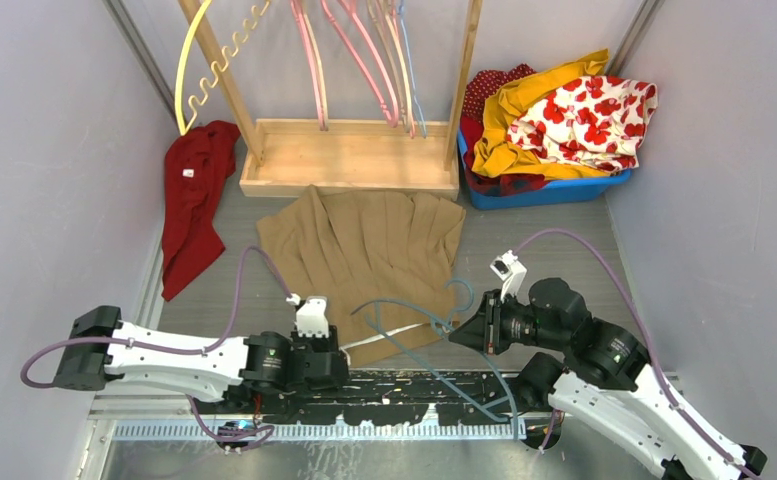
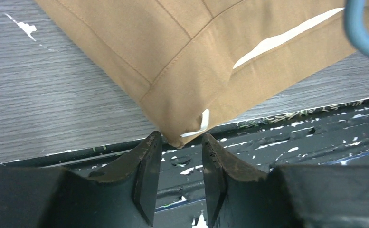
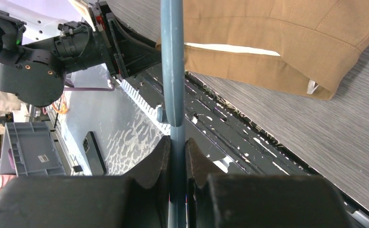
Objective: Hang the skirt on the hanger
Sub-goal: Hang the skirt on the hanger.
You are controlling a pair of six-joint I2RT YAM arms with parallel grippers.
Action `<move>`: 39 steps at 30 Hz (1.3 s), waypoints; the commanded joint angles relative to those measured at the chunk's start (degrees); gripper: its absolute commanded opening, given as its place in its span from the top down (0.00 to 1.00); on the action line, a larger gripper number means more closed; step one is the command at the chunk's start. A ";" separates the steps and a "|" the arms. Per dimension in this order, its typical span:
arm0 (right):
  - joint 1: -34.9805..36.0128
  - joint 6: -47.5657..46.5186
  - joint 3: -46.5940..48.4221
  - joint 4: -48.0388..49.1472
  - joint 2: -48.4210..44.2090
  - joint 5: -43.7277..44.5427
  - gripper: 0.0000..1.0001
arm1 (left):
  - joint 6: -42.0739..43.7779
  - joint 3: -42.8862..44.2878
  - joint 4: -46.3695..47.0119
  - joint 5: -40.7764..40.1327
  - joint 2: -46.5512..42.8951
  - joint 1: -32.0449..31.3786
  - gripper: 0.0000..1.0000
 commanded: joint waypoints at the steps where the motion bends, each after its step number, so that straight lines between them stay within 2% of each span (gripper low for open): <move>1: 0.06 1.68 -0.83 6.06 -0.93 0.79 0.99 | -2.44 -0.93 1.21 -3.06 -2.66 0.33 0.65; 3: 0.10 1.69 -1.04 6.06 -1.21 1.16 0.99 | -1.04 0.91 1.04 -2.96 -2.29 0.27 0.68; 9: 0.12 1.49 -0.97 5.29 -2.30 2.29 0.99 | 3.77 9.68 -0.48 -2.34 4.72 0.01 0.66; 16: 0.06 2.14 -1.82 4.10 -4.52 3.36 0.99 | 4.80 13.82 -1.56 -1.72 10.09 0.07 0.65; 28: 0.06 1.89 -3.09 4.62 -5.30 2.58 0.99 | 3.24 11.55 0.94 -0.74 14.93 1.90 0.60; 39: 0.06 1.95 -3.53 4.88 -5.90 3.02 0.99 | 4.09 11.22 3.94 2.45 19.50 5.89 0.62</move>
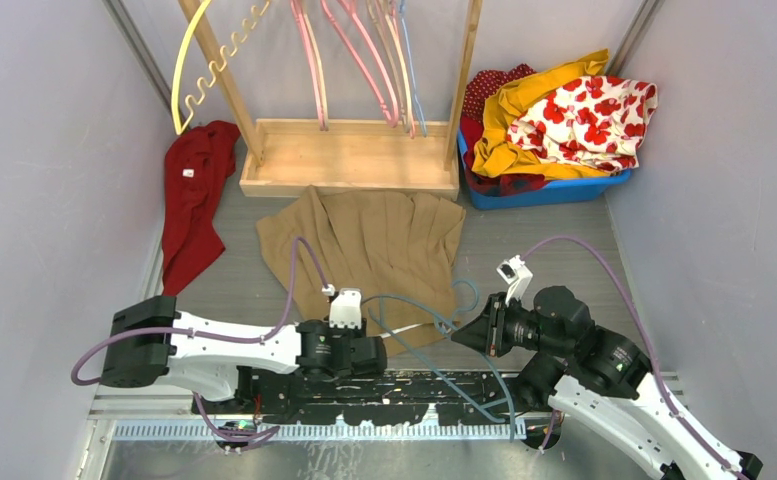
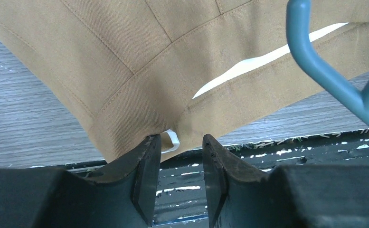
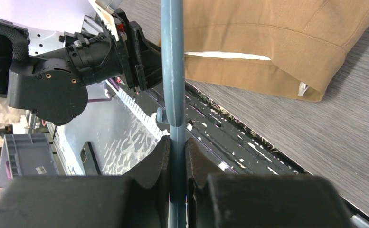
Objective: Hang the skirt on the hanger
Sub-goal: Hang the skirt on the hanger.
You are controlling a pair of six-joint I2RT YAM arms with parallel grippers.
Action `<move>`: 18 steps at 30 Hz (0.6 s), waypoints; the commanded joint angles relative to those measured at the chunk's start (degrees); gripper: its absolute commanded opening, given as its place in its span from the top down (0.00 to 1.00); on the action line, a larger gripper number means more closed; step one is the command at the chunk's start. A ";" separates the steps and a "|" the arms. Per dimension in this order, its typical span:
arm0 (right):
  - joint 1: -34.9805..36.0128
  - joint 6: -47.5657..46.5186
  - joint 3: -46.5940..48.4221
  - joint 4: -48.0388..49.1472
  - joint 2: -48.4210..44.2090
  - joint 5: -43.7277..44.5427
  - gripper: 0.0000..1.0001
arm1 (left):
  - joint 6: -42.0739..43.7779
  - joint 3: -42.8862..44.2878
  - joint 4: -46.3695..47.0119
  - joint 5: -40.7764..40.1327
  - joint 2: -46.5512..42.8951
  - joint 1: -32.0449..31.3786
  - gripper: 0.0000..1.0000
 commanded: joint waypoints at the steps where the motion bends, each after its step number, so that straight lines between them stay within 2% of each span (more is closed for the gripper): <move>1: 0.06 0.41 0.00 3.44 -0.90 0.67 0.99 | -0.45 0.94 0.92 -0.46 0.83 0.70 0.62; 11: 0.06 0.19 -0.36 4.03 -0.64 0.01 0.99 | -3.65 1.34 -1.39 0.22 2.50 0.71 0.63; 18: 0.06 0.31 -0.43 4.02 -1.53 -0.06 0.99 | -4.97 2.72 -3.93 -0.38 5.35 0.71 0.49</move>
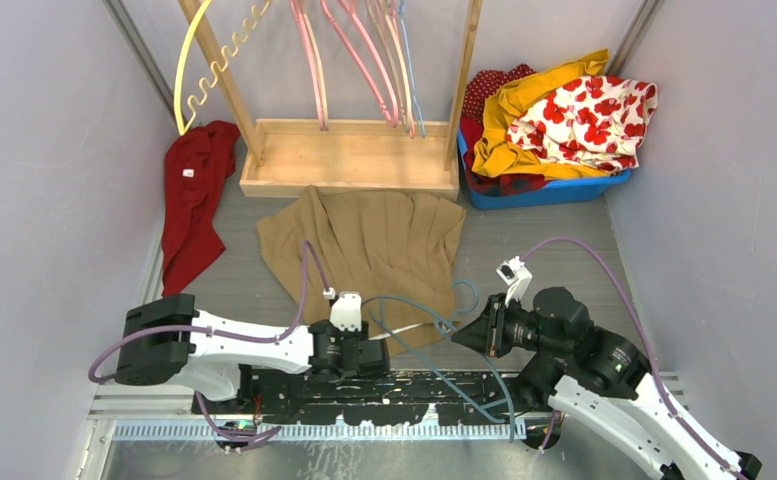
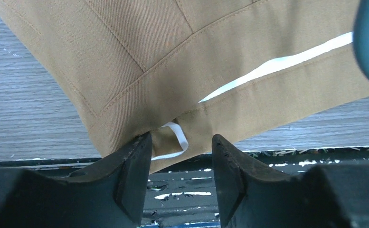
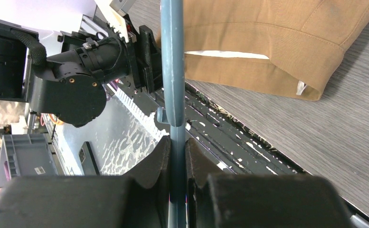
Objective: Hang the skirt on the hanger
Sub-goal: Hang the skirt on the hanger.
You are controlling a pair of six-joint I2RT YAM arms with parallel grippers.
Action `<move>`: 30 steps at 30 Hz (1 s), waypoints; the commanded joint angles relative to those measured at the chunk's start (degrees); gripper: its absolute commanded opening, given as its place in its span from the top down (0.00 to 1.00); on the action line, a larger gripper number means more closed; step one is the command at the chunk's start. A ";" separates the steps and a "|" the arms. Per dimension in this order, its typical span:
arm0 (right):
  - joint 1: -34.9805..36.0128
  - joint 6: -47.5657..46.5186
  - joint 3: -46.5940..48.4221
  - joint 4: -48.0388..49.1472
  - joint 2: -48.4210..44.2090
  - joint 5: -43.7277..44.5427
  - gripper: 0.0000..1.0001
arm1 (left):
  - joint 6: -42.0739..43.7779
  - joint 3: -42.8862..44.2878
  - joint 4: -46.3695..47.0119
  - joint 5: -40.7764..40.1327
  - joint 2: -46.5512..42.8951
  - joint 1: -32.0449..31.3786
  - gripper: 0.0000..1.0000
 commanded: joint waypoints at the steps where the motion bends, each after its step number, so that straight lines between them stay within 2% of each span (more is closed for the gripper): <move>1: 0.07 0.32 0.34 3.99 -1.18 -0.09 0.99 | -2.09 2.68 -2.92 -1.82 1.86 0.34 0.47; 4: 0.06 0.42 0.19 4.10 -1.69 -0.06 0.99 | -2.27 3.04 -3.07 -2.15 2.94 0.31 0.49; 11: 0.06 0.47 0.20 4.12 -1.70 -0.19 0.99 | -1.46 2.73 -1.96 -2.11 1.97 0.33 0.75; 22: 0.06 0.60 -0.23 4.84 -0.99 -0.49 0.99 | -1.66 0.15 -2.03 -2.89 -2.71 0.29 0.98; 25: 0.06 0.74 -0.44 5.00 -0.80 -0.65 0.99 | -1.38 -0.30 -2.07 -2.99 -3.80 0.24 0.99; 30: 0.06 0.78 -0.54 5.36 -0.65 -0.77 0.99 | -1.59 -0.73 -2.80 -3.51 -3.75 0.27 0.87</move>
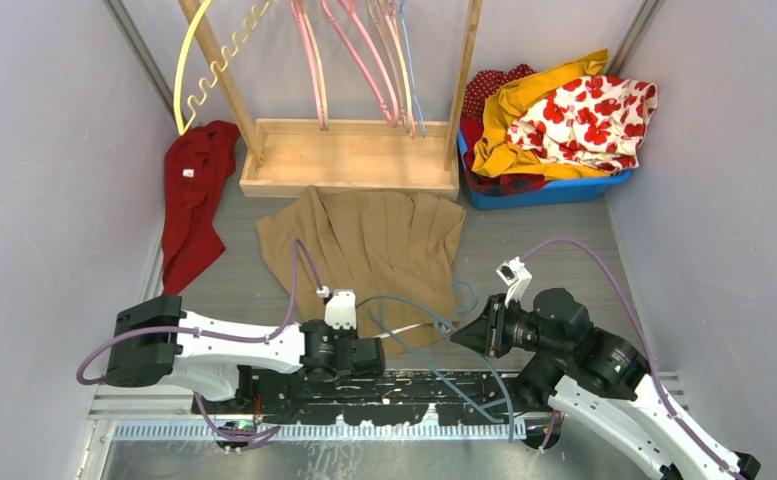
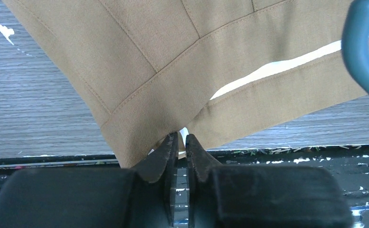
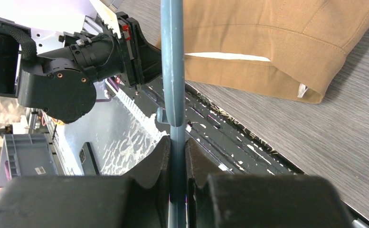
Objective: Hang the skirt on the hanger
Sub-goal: Hang the skirt on the hanger.
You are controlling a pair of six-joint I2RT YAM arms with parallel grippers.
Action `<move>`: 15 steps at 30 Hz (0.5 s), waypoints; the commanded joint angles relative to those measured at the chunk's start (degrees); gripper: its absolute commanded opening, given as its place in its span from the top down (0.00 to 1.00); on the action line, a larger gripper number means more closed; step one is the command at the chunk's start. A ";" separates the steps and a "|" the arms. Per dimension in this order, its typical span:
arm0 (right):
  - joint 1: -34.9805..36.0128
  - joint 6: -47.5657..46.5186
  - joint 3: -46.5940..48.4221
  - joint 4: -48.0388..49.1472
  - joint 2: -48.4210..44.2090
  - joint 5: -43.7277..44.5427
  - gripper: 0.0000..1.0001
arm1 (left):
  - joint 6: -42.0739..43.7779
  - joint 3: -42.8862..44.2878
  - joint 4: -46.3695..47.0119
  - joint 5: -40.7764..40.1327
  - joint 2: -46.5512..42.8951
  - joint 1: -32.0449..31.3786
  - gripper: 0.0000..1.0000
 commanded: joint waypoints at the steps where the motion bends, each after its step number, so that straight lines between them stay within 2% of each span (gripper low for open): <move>1: 0.06 0.86 0.30 4.54 0.21 -0.67 0.99 | -0.14 -0.35 -1.20 -3.19 -1.03 0.22 0.85; 7: 0.10 0.96 0.28 4.49 -0.07 -0.72 0.99 | -0.76 0.63 -1.96 -4.61 0.61 0.23 0.74; 15: 0.06 0.95 0.13 4.60 -0.46 -0.77 0.99 | -1.77 1.24 -1.40 -7.71 2.90 0.45 0.73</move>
